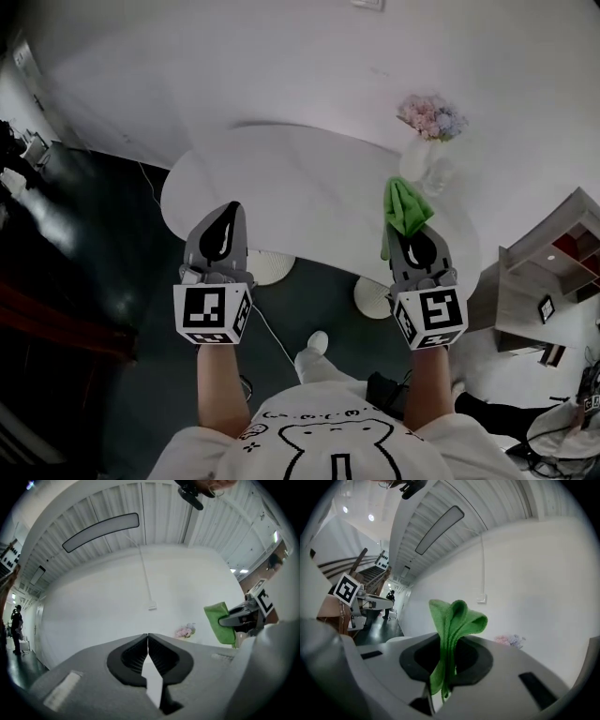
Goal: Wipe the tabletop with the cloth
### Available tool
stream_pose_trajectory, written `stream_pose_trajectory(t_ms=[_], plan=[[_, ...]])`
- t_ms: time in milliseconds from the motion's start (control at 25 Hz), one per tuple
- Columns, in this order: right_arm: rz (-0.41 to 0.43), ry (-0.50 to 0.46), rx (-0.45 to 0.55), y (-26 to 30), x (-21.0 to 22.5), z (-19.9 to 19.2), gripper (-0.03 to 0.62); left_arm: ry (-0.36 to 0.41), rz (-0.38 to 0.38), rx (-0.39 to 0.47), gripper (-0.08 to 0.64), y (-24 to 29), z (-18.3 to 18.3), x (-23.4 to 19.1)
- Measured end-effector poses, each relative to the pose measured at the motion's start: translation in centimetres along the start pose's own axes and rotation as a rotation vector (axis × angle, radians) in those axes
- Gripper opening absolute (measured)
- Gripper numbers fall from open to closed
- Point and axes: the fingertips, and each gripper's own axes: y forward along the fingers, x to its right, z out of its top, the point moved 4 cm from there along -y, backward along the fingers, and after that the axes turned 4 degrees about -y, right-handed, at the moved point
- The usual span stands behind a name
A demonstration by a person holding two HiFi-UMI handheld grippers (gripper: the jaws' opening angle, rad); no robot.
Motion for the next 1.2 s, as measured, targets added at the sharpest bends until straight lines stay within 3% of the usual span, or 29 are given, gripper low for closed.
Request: stream_pose_trajectory(t_ms=[520,840,1200], plan=[[-0.061,0.068,-0.117,13.6,7.8,-5.9,0.048,-0.006,-0.101,-0.073,0.018,18.0,-4.2,-2.1],[-0.075,0.091,-0.181,17.6,9.1,-8.4,0.048,-0.027,-0.131,-0.115,0.018,22.6,-6.9,-2.7],[-0.15,0.121,-0.29,19.8,9.6,-11.8,0.048,-0.045,-0.218,-0.139,0.018,27.1,-9.1,-3.3]])
